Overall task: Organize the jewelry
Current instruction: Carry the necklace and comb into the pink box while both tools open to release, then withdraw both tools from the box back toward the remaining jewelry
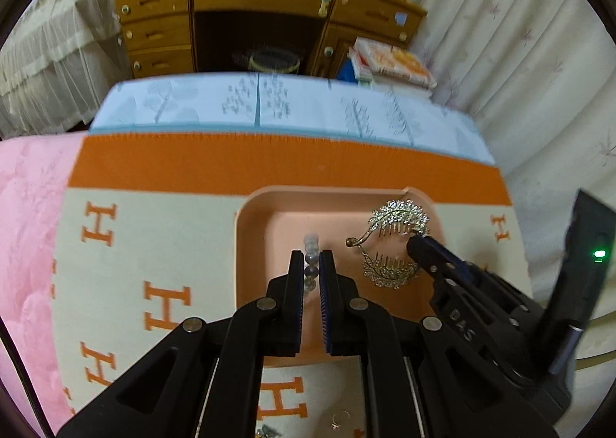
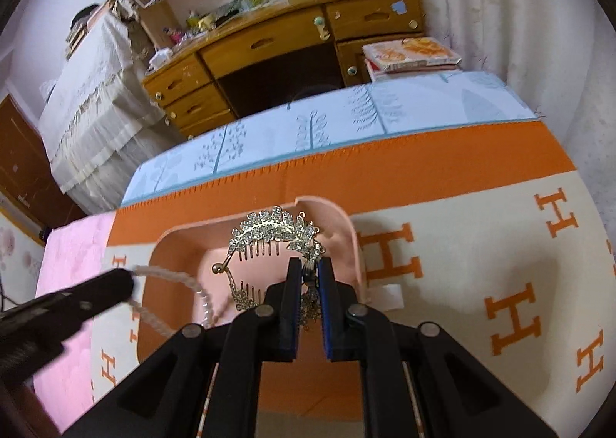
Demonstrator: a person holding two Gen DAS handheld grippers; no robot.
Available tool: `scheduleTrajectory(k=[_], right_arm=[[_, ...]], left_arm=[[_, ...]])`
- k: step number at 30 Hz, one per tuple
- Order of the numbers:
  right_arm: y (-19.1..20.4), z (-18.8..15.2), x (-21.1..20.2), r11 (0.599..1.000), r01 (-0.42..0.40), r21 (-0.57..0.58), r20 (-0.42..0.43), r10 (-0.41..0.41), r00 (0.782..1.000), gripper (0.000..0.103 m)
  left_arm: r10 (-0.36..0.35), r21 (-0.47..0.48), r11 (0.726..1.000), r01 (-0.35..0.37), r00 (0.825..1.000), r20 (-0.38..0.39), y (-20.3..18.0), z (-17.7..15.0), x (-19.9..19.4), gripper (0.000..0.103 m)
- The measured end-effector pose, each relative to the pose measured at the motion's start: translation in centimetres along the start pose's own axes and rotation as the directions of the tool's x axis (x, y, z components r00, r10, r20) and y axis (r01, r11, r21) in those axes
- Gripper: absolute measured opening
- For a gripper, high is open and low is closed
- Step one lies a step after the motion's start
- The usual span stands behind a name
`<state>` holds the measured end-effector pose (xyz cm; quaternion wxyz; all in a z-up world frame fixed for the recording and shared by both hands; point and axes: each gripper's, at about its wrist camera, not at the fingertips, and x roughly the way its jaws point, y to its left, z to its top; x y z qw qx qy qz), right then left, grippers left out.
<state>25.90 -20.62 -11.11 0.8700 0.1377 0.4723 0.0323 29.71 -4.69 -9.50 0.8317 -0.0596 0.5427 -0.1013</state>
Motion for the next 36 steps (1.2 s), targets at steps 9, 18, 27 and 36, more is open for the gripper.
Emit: scheduleTrajectory(k=[9, 18, 27, 36], right_arm=[[0.0, -1.3, -1.2, 0.999, 0.018, -0.036, -0.016, -0.019, 1.000, 0.010], [-0.5, -5.8, -8.3, 0.998, -0.034, -0.048, 0.066, 0.037, 0.997, 0.011], [-0.6, -11.6, -15.3, 0.994, -0.030, -0.101, 0.135, 0.043, 0.990, 0.014], [-0.2, -15.3, -22.5, 0.991, -0.042, -0.130, 0.230, 0.072, 0.970, 0.051]], left_arm=[[0.121, 0.092, 0.988, -0.123, 0.992, 0.027, 0.0, -2.4, 0.1, 0.060], [0.134, 0.131, 0.976, -0.172, 0.957, 0.256, 1.1, -7.3, -7.8, 0.067], [0.084, 0.125, 0.984, -0.127, 0.950, 0.301, 3.2, -13.0, -15.4, 0.067], [0.086, 0.093, 0.988, -0.123, 0.941, 0.326, 4.3, -18.3, -20.0, 0.086]])
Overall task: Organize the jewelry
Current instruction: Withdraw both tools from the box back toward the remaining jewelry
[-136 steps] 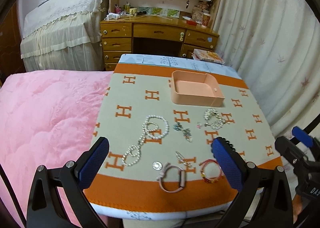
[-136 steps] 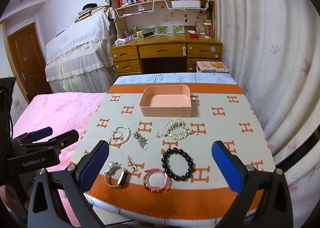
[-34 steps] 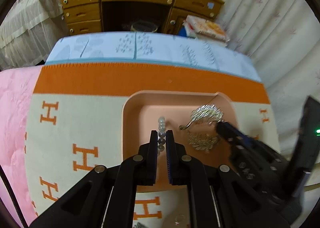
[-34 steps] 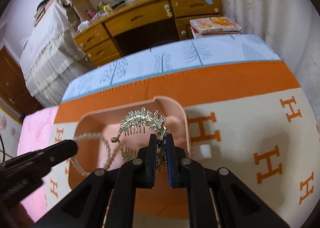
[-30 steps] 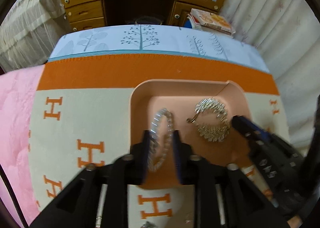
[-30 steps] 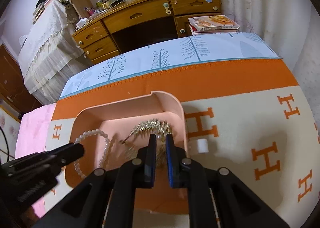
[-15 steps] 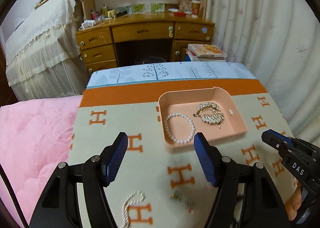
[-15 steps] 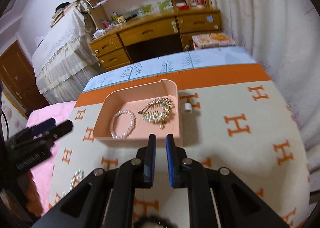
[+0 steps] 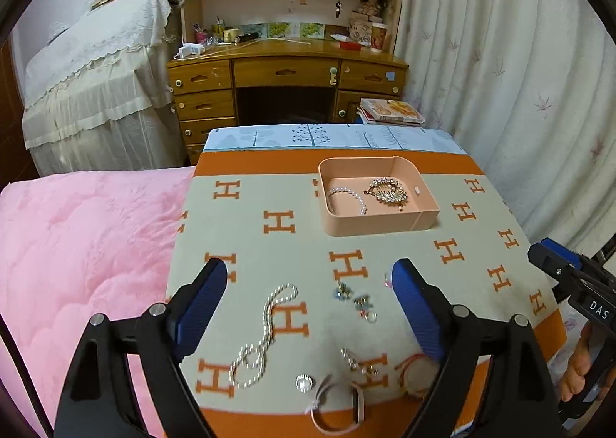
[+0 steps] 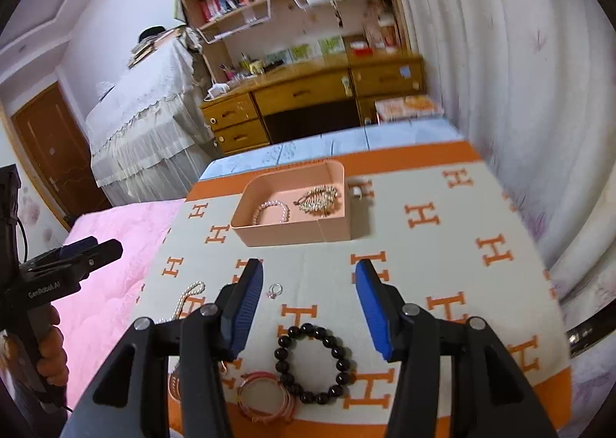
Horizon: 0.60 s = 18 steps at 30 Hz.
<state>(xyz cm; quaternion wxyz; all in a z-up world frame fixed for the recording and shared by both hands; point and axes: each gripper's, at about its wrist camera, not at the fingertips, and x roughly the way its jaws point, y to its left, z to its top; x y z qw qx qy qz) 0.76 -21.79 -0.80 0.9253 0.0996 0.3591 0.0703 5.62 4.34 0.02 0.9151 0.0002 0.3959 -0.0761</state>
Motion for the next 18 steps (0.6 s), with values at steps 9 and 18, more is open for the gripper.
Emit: scheduleTrajectory(k=[9, 18], right_arm=[[0.4, -2.7, -0.8, 0.999, 0.029, -0.044, -0.038, -0.031, 0.999, 0.051], [-1.0, -6.5, 3.0, 0.991, 0.104, -0.089, -0.153, -0.117, 0.981, 0.050]], left_arm=[[0.049, 0.049, 0.998, -0.047, 0.998, -0.038, -0.8, -5.4, -0.3, 0.086], [0.123, 0.028, 0.992, -0.120, 0.972, -0.200, 0.7, -11.4, 4.4, 0.086]])
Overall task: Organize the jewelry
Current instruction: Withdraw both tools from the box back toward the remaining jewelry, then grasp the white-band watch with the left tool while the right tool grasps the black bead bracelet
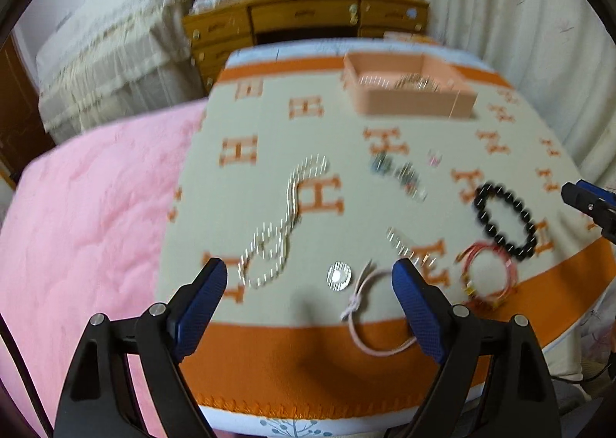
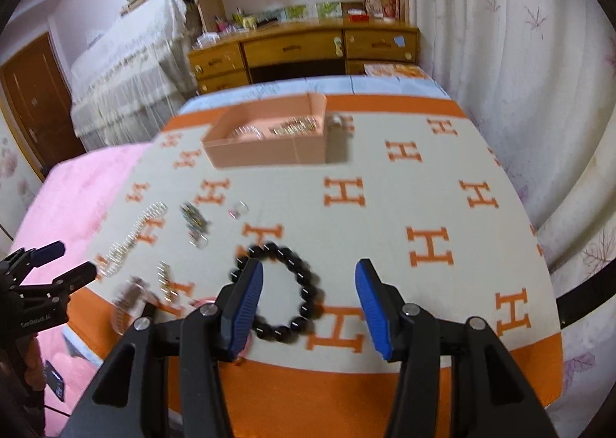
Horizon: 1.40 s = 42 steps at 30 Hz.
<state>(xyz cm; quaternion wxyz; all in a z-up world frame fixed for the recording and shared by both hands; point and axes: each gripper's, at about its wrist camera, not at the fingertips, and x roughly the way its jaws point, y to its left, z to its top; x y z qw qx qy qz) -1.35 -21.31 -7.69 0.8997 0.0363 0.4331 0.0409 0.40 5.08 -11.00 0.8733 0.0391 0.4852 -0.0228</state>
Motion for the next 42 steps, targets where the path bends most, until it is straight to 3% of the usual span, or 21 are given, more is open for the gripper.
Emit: scheduleTrajectory(k=[3, 8, 11, 13, 17, 20, 23, 25, 26, 32, 42], right_arm=[[-0.3, -0.7, 1.9, 1.000, 0.015, -0.006, -0.050, -0.015, 0.999, 0.050], [0.1, -1.2, 4.1, 0.999, 0.011, -0.035, -0.109, -0.015, 0.994, 0.050], [0.7, -1.2, 5.2, 0.998, 0.008, -0.068, -0.130, -0.016, 0.991, 0.050], [1.2, -1.3, 5.8, 0.996, 0.013, -0.087, -0.140, -0.025, 0.990, 0.049], [1.7, -1.7, 7.0, 0.994, 0.002, -0.105, -0.178, -0.021, 0.984, 0.036], [2.0, -1.7, 7.1, 0.992, 0.020, -0.125, -0.169, -0.041, 0.985, 0.033], [2.1, -1.8, 7.1, 0.989, 0.036, -0.140, -0.151, -0.058, 0.987, 0.017], [2.0, -1.8, 7.1, 0.990, 0.030, -0.139, -0.148, -0.051, 0.988, 0.015], [2.0, -1.8, 7.1, 0.990, 0.028, -0.136, -0.147, -0.048, 0.988, 0.015], [1.7, -1.7, 6.8, 0.994, 0.005, -0.111, -0.137, -0.021, 0.990, 0.015], [2.3, 0.8, 2.3, 0.993, -0.031, -0.113, -0.004, 0.031, 1.000, 0.015]], left_arm=[[-0.027, -0.036, 0.999, 0.025, 0.998, -0.063, 0.5, -0.8, 1.7, 0.086], [-0.034, -0.023, 0.999, 0.032, 0.995, -0.092, 0.3, -1.2, 2.8, 0.086], [-0.043, -0.026, 0.999, 0.040, 0.993, -0.111, 0.2, -1.2, 3.3, 0.076], [-0.057, -0.029, 0.998, 0.054, 0.989, -0.135, 0.2, -1.2, 3.9, 0.064], [-0.075, -0.020, 0.997, 0.073, 0.984, -0.163, -0.2, -1.4, 4.7, 0.057], [-0.082, 0.003, 0.996, 0.084, 0.982, -0.172, -0.8, -1.5, 5.0, 0.054], [-0.084, 0.024, 0.996, 0.089, 0.984, -0.159, -1.3, -1.5, 4.9, 0.036], [-0.090, 0.023, 0.995, 0.095, 0.983, -0.160, -1.5, -1.4, 4.8, 0.016], [-0.094, 0.021, 0.995, 0.099, 0.983, -0.160, -1.6, -1.4, 4.8, 0.012], [-0.120, -0.036, 0.993, 0.115, 0.980, -0.157, -1.1, -1.2, 4.3, 0.007], [-0.135, -0.017, 0.991, 0.135, 0.991, 0.002, -0.7, 2.2, -1.2, 0.007]])
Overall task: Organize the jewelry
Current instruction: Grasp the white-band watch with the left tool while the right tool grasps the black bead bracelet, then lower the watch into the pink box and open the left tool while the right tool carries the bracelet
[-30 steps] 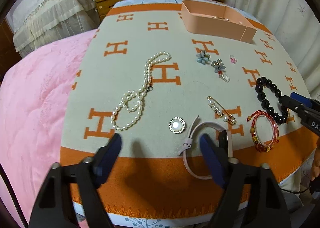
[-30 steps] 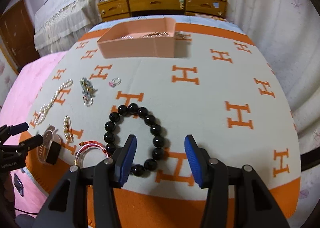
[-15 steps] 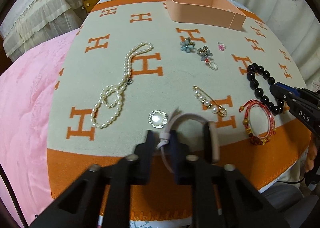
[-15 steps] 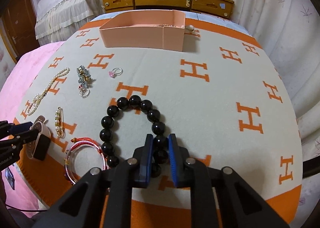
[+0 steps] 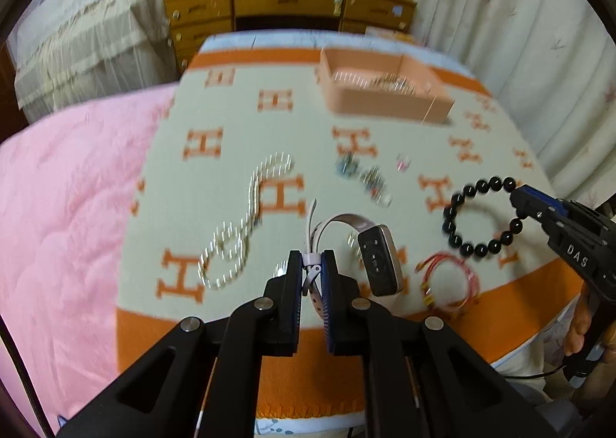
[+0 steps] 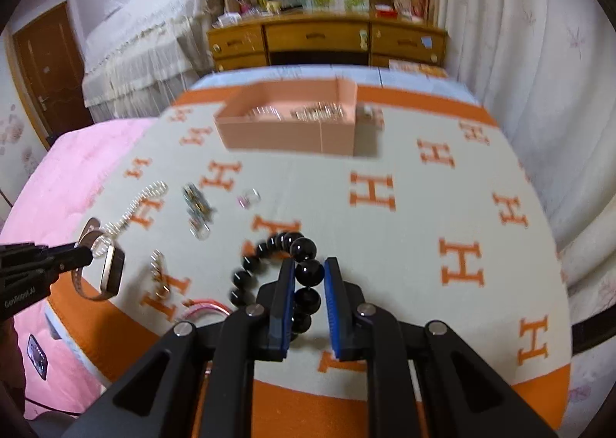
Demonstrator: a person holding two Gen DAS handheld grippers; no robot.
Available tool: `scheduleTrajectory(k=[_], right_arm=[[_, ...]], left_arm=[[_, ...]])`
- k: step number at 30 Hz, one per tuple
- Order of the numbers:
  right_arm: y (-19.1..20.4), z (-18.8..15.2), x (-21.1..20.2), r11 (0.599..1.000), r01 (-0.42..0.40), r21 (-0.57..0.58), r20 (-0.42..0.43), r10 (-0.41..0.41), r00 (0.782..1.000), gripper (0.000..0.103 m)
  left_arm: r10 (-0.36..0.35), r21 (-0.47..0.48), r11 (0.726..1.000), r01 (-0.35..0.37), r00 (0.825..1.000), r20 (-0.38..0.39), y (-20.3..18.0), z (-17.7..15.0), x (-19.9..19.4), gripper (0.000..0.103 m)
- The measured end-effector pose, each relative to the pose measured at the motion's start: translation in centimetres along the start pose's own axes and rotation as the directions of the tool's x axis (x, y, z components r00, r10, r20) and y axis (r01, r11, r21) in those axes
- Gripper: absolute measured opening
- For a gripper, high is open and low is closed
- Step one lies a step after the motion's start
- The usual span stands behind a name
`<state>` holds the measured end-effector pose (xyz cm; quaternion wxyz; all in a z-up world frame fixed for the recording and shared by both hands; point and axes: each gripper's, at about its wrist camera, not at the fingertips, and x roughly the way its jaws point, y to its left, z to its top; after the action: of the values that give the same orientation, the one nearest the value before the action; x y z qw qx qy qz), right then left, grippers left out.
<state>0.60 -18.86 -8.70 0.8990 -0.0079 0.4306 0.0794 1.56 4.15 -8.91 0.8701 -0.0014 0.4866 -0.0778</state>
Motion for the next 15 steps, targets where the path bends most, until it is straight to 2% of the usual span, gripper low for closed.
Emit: scheduleTrajectory(k=[4, 8, 12, 15], right_arm=[[0.9, 2.3, -2.2, 0.999, -0.010, -0.045, 0.066, 0.012, 0.998, 0.015], [1.2, 5.6, -4.3, 0.996, 0.027, -0.083, 0.154, -0.014, 0.988, 0.015], [0.6, 9.1, -5.5, 0.997, 0.025, -0.073, 0.214, -0.009, 0.977, 0.015], [0.1, 12.1, -5.2, 0.999, 0.000, -0.049, 0.236, 0.012, 0.972, 0.015]], left_arm=[[0.008, 0.048, 0.999, -0.011, 0.998, 0.067, -0.5, 2.7, -1.9, 0.007], [0.014, 0.088, 0.996, -0.025, 0.992, 0.123, -1.1, 6.8, -3.3, 0.007], [0.025, 0.120, 0.992, -0.045, 0.985, 0.170, -2.2, 10.8, -3.5, 0.007], [0.046, 0.140, 0.987, -0.073, 0.982, 0.185, -3.2, 14.1, -2.1, 0.007]])
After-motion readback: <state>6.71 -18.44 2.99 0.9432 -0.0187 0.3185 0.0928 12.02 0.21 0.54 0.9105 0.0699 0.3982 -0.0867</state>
